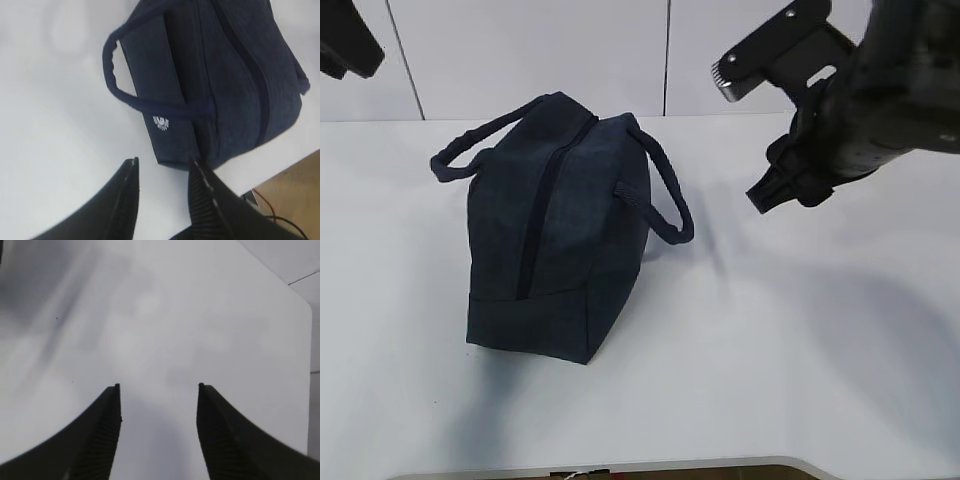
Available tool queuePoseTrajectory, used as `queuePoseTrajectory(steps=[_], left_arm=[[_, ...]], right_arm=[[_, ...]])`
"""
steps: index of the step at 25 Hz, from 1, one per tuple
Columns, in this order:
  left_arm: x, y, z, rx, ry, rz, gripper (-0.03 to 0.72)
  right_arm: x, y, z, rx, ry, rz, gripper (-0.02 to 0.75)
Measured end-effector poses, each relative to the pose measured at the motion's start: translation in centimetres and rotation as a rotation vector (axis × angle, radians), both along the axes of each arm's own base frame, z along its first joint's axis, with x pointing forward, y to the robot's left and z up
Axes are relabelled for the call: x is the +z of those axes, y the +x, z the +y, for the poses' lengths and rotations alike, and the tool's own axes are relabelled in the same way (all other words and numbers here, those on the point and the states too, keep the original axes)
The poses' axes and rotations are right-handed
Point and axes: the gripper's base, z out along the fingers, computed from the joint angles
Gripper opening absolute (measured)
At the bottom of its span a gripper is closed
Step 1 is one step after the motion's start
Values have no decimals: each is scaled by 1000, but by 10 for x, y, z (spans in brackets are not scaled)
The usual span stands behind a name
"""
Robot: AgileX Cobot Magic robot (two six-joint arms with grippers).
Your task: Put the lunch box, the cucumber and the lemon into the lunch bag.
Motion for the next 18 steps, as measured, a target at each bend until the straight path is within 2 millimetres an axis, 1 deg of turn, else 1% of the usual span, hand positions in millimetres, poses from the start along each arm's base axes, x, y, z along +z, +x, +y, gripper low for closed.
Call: queuePoseTrajectory(steps=[6,8,13,18], left_arm=[[3,-34,7,3,-2,-5,239],[3,-47,9,3,-3,-4,239],[10,-77,15,3,-9,-38,239],[14,-100,20,3,-16,-71,239]], right_arm=[[17,-18,-5,-2,100,54,402],[18,-25,-6,6,118,108,402],[23,-42,-10,15,123,231,402],[32,-59,-15,4,150,331,402]])
